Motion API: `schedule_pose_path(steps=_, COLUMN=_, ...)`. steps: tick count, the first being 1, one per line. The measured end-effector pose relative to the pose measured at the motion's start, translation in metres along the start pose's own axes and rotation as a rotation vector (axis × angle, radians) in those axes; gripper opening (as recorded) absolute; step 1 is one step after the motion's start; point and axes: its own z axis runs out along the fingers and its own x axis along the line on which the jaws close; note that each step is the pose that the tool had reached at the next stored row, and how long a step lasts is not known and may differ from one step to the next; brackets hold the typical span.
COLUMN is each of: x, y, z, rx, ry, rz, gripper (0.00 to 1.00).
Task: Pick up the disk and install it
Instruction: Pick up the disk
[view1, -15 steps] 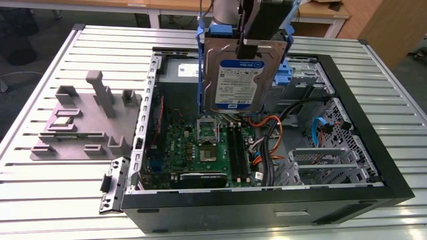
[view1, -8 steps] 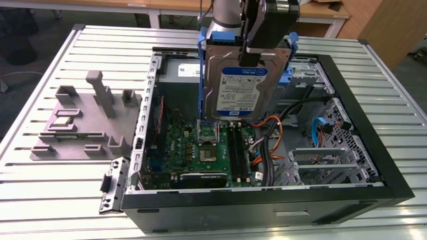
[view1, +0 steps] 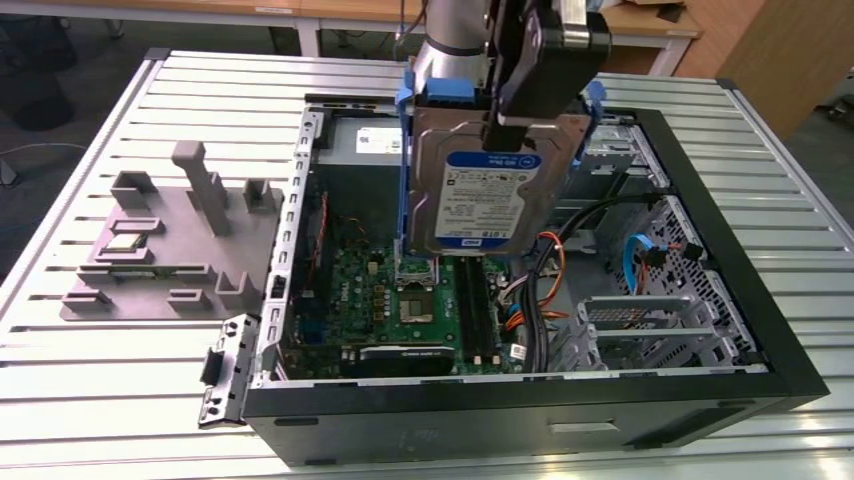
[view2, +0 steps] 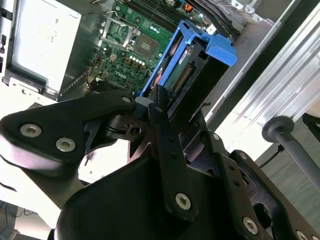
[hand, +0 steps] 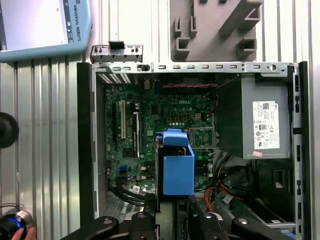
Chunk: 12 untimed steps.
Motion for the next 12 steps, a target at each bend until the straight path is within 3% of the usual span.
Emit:
schedule_pose_path(steps=4, x=0.0062, y=-0.0006, z=0.0001, rx=0.0002, ry=-0.0001, rz=0.006, gripper=0.35)
schedule_pose_path(steps=12, x=0.0070, y=-0.0008, z=0.0000, rx=0.0002, ry=-0.0016, rz=0.007, gripper=0.35)
